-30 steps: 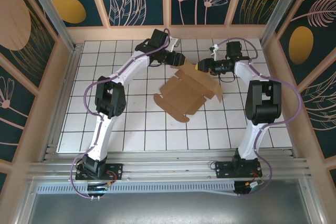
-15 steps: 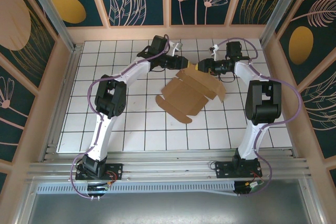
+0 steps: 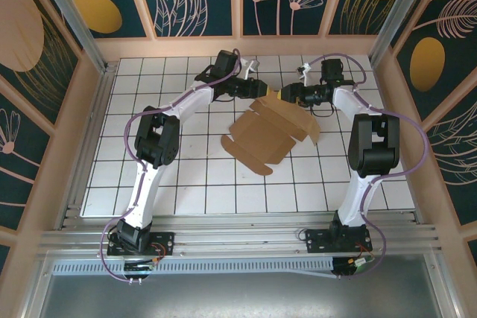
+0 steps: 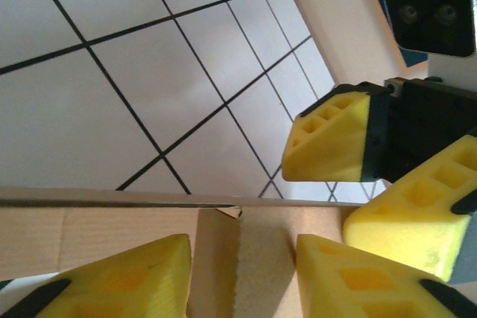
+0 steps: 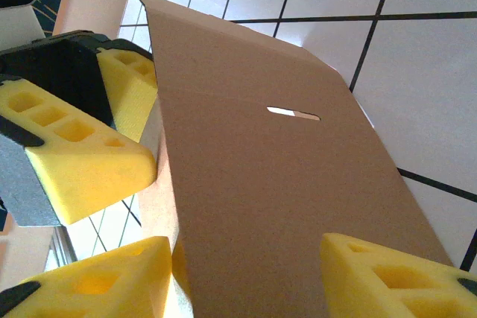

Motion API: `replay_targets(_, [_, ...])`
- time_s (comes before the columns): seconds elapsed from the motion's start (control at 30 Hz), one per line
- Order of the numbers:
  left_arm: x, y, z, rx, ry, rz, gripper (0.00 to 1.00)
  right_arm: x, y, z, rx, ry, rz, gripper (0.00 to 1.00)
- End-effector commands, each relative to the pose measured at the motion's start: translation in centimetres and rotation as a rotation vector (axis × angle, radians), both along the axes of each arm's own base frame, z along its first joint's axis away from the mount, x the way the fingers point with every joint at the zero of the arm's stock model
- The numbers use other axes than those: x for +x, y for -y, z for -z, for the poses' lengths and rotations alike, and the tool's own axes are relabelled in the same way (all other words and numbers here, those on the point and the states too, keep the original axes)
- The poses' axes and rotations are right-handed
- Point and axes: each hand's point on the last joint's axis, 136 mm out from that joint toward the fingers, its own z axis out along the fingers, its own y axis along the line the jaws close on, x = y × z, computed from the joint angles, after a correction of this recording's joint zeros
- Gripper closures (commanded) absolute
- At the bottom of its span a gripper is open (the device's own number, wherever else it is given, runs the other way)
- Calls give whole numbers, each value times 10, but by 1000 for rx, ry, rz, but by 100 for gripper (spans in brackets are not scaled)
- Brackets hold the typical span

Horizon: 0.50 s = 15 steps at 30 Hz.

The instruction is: Fold the paper box

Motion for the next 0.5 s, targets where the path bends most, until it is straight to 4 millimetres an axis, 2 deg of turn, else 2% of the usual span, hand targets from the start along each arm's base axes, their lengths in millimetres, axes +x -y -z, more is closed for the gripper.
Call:
replay_targets(0.0, [-1, -10, -29, 62, 82, -37, 56, -4, 1, 8, -33, -26, 11, 45])
replay_targets(0.2, [6, -33, -57, 164, 197, -121, 54, -3, 1, 8, -32, -27, 12, 45])
replay_targets(0.33, [2, -47, -70, 208, 250, -160, 54, -3, 1, 8, -34, -28, 13, 45])
replay_targets(0.4, [-4, -57, -66, 236, 249, -187, 53, -1, 3, 7, -41, -27, 21, 45])
replay_targets(0.47, [-7, -70, -53, 280, 246, -240, 53, 1, 5, 5, -38, -31, 33, 45])
